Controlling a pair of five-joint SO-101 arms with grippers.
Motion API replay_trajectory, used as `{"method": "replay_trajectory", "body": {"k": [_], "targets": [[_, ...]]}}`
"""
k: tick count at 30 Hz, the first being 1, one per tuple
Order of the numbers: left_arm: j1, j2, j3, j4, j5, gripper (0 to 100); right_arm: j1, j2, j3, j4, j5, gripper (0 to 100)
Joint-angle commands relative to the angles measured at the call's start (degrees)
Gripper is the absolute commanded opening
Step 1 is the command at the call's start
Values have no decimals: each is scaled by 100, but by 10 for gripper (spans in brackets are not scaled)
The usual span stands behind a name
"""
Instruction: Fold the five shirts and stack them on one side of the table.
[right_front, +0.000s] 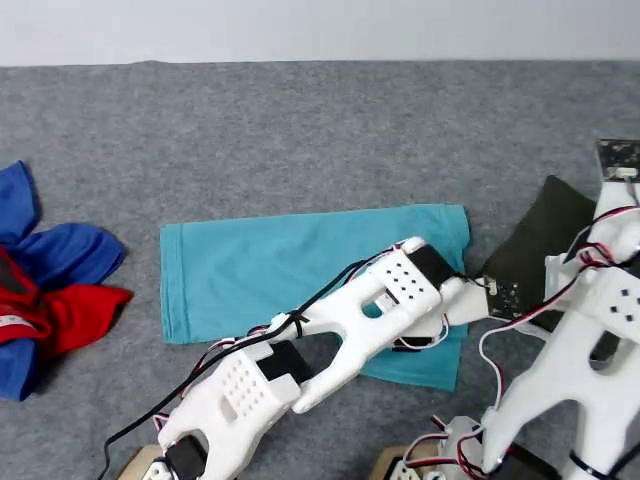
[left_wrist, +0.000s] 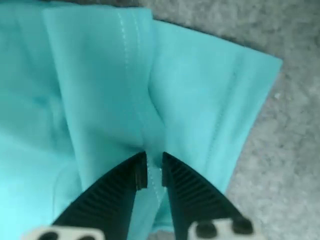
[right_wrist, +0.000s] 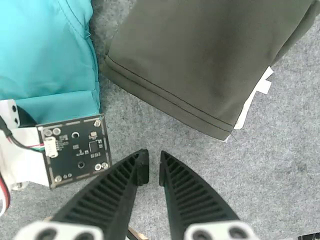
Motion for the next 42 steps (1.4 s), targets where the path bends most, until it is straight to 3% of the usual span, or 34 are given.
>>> {"method": "replay_trajectory", "body": {"k": [1, 6, 14, 20, 27, 36, 42], "targets": [[-211, -378, 92, -308, 9, 119, 110, -189, -44, 224, -35, 46], [-440, -378, 92, -325, 9, 138, 110, -171, -44, 224, -35, 46], [-246, -378, 400, -369, 18, 132, 110, -189, -44, 224, -35, 46], [-211, -431, 532, -527, 9, 13, 110, -189, -35, 233, -35, 46], [-211, -448, 514, -264, 0, 8, 110, -189, -35, 233, -35, 46], [-448, -404, -681, 484, -9, 8, 110, -180, -35, 233, -35, 46], [-765, -387, -1024, 510, -202, 8, 110, -163, -35, 233, -35, 46]]}}
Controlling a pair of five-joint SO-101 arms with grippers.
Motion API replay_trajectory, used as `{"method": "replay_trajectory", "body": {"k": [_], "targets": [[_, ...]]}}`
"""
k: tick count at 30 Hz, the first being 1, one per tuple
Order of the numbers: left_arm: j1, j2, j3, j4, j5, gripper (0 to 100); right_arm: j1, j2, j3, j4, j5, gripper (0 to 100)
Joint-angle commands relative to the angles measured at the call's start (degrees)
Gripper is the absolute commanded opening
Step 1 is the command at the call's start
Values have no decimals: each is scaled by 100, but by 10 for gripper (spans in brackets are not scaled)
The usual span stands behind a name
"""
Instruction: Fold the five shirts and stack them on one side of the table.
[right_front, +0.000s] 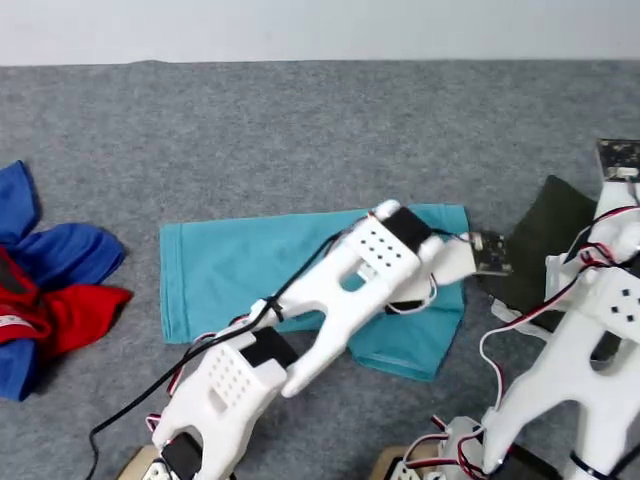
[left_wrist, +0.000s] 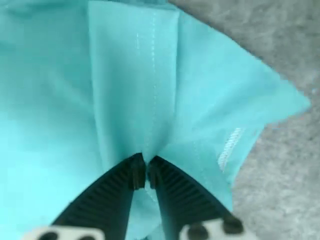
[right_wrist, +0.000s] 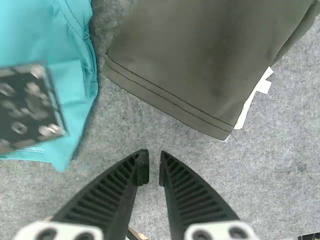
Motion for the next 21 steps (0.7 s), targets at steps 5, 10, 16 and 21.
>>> {"method": "replay_trajectory", "body": {"k": [5, 10, 16, 21], "targets": [[-158, -237, -189, 53, -132, 8, 101, -145, -35, 224, -35, 46], [-158, -237, -198, -44, -141, 11, 101, -145, -35, 224, -35, 46], [-237, -229, -215, -97, -123, 86, 101, -163, -35, 224, -35, 46], [-615, -229, -224, -431, -141, 104, 101, -171, -35, 233, -44, 46]]}}
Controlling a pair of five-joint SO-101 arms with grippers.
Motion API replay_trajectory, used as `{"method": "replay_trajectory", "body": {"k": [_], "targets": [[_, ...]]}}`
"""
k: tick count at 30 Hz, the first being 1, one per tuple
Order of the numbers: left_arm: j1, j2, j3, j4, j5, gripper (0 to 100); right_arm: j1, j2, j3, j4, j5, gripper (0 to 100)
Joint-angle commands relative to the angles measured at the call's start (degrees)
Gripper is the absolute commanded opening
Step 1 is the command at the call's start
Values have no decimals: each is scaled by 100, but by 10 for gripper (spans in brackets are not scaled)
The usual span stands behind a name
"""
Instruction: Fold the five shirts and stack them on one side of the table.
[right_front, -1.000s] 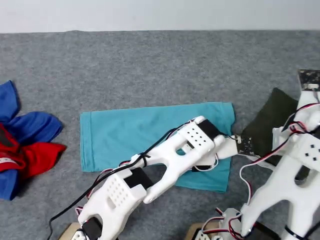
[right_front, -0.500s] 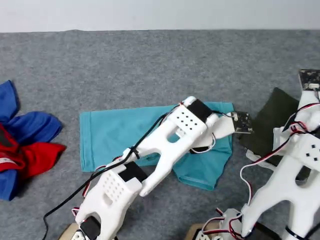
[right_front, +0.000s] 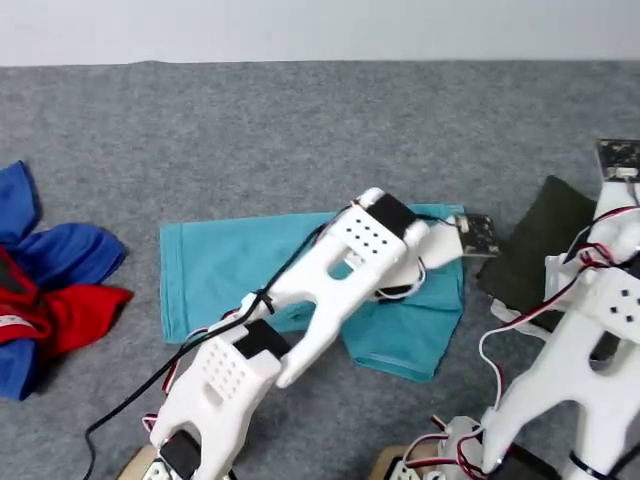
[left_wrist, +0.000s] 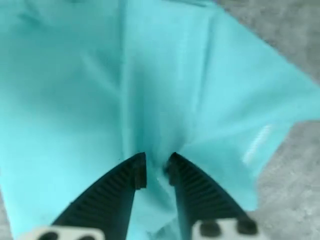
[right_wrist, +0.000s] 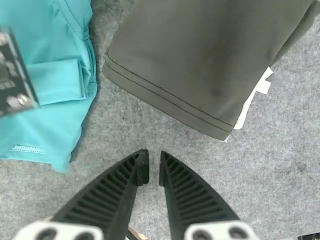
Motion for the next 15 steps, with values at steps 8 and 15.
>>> {"method": "replay_trajectory", "body": {"k": [8, 15], "targets": [[-695, 9, -286, -563, -246, 105, 84, -127, -35, 233, -53, 46], [-1152, 941, -1297, -668, -255, 105, 75, -127, -26, 224, -44, 46]]}}
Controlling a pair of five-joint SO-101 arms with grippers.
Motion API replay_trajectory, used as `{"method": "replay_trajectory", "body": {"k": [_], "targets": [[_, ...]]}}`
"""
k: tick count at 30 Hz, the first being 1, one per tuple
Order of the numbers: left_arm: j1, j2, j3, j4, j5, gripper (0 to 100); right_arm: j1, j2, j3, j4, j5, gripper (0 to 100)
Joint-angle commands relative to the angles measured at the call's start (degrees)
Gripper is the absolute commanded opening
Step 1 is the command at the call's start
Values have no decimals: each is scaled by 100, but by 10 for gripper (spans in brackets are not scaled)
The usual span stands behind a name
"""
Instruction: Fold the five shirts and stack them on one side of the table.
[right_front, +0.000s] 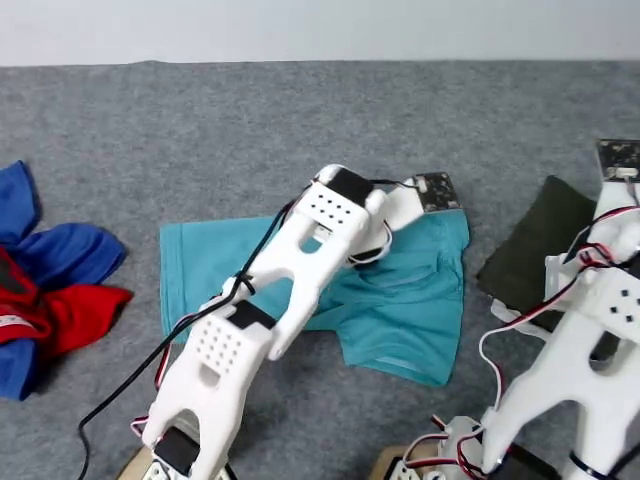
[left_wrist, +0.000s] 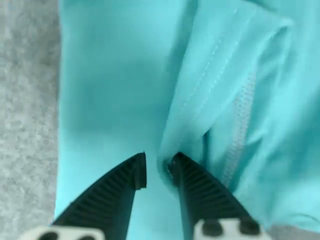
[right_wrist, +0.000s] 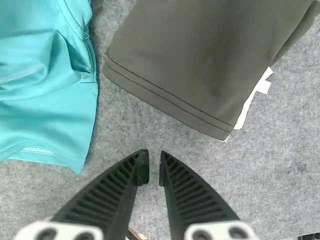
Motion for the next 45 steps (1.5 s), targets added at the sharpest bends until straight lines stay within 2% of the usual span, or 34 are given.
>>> {"method": "replay_trajectory", "body": {"k": [1, 12, 21, 25, 32, 39, 45], "targets": [[-281, 264, -857, -53, -53, 105, 75, -127, -26, 224, -44, 46], [-422, 1187, -3275, 1011, -202, 105, 75, -119, 105, 224, -44, 46], [-369, 1301, -4101, 1591, -149, 105, 66, -171, 431, 224, -53, 46], [-466, 853, -4215, 1600, 343, 103, -198, -171, 448, 224, -62, 46], [-756, -1064, -2651, 1609, 1152, 71, -1420, 145, 448, 136, -88, 46], [-1248, -3218, -66, 1582, 1196, 22, -2712, 1174, 440, 136, -536, 10], [-1969, -4246, 1244, 1574, 1204, 22, -3705, 1833, 457, -251, -536, 10]]}}
